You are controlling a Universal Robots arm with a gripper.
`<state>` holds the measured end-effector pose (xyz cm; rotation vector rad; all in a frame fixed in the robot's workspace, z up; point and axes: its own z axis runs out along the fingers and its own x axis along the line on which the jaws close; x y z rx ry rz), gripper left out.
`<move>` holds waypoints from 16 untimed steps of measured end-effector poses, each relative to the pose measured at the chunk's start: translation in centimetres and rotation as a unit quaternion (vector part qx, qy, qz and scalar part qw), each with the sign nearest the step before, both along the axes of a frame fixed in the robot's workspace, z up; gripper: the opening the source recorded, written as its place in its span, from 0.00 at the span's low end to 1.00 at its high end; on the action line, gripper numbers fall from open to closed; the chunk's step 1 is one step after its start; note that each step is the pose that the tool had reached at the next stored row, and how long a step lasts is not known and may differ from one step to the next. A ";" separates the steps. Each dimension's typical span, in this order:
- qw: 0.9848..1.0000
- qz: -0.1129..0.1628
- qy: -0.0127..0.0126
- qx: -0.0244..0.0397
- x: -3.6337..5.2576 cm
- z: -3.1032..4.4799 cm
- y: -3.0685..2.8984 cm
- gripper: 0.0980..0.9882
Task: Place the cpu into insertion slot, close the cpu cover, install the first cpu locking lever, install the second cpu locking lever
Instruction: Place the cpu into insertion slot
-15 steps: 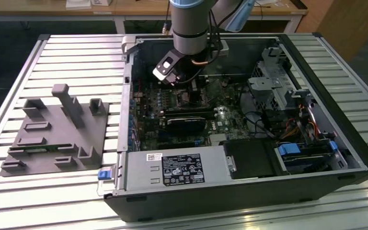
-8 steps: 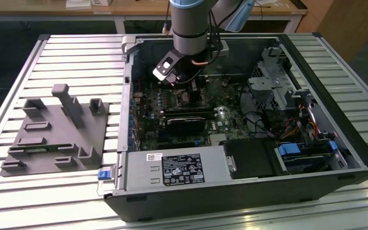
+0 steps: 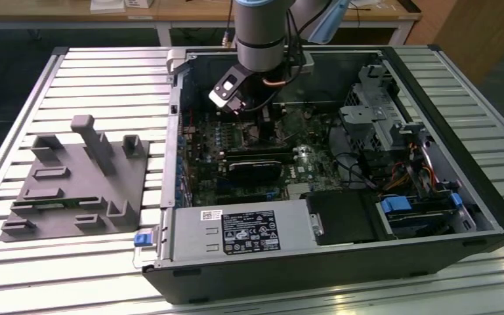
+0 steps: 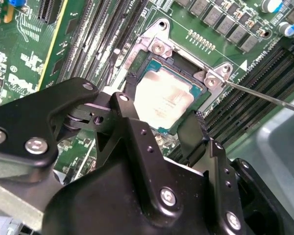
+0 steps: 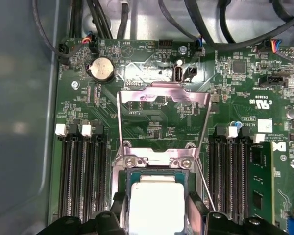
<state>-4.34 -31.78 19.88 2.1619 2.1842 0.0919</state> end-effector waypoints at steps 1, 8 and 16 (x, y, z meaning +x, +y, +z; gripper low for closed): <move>1.000 0.000 0.000 0.000 0.00 0.15 0.00 0.58; 1.000 0.000 0.000 0.000 0.00 0.45 0.00 0.58; 1.000 0.000 0.000 0.000 0.00 0.61 0.00 0.36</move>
